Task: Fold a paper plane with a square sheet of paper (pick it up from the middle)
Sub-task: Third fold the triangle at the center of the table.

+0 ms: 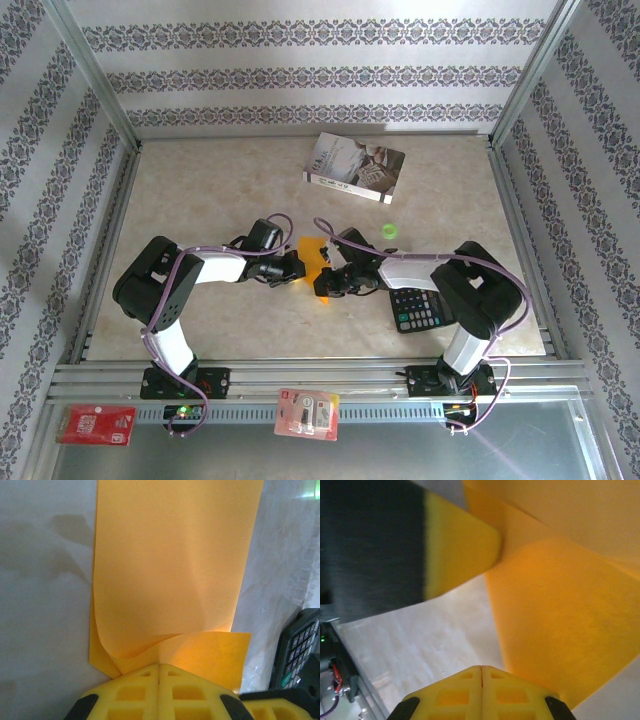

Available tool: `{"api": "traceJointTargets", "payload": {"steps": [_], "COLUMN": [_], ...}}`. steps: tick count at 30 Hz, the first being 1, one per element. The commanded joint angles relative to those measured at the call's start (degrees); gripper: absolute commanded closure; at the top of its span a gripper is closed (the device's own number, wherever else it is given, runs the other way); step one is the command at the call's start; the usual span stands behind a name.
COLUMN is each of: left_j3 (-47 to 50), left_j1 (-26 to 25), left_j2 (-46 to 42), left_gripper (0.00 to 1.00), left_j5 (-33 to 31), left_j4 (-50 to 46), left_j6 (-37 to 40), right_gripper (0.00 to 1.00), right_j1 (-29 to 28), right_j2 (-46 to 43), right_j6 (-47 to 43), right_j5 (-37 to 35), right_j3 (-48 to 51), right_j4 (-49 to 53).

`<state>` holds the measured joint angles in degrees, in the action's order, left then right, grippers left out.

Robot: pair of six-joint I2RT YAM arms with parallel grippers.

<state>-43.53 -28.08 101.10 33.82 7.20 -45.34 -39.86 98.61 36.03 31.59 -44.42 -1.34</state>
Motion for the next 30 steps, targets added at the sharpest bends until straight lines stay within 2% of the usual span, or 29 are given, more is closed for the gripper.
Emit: {"api": "traceJointTargets", "payload": {"steps": [1,11,19,23,28,30], "left_j3": [1.75,-1.13,-4.14,-2.77,-1.42,-1.96], "left_j1": [-0.19,-0.23,-0.42,-2.22,-5.01,-6.05], "left_j2": [3.31,0.88,-5.32,-8.54,-7.24,-5.59], "left_gripper": [1.0,1.0,0.87,0.84,0.98,1.0], "left_j5": [-9.9,-9.45,-7.17,-5.97,-3.49,-2.77], "left_j4": [-9.18,-10.49,-10.61,-9.42,-5.15,-4.21], "left_j6": [1.45,1.06,-1.24,-3.4,-7.37,-7.99], "right_gripper": [0.98,0.99,0.99,0.99,1.0,1.0], "right_j1": [0.79,1.66,1.74,1.72,1.82,1.88], "right_j2": [1.34,2.46,2.55,2.6,2.57,2.57], "right_j6": [-1.08,-1.93,-2.17,-2.15,-2.32,-2.45], "right_j5": [0.82,-0.57,-1.23,-1.37,-1.45,-1.5], "right_j3": [1.0,5.88,7.27,7.49,7.51,7.36], "right_j4": [-1.14,-1.44,-1.55,-1.63,-1.5,-1.47]}}
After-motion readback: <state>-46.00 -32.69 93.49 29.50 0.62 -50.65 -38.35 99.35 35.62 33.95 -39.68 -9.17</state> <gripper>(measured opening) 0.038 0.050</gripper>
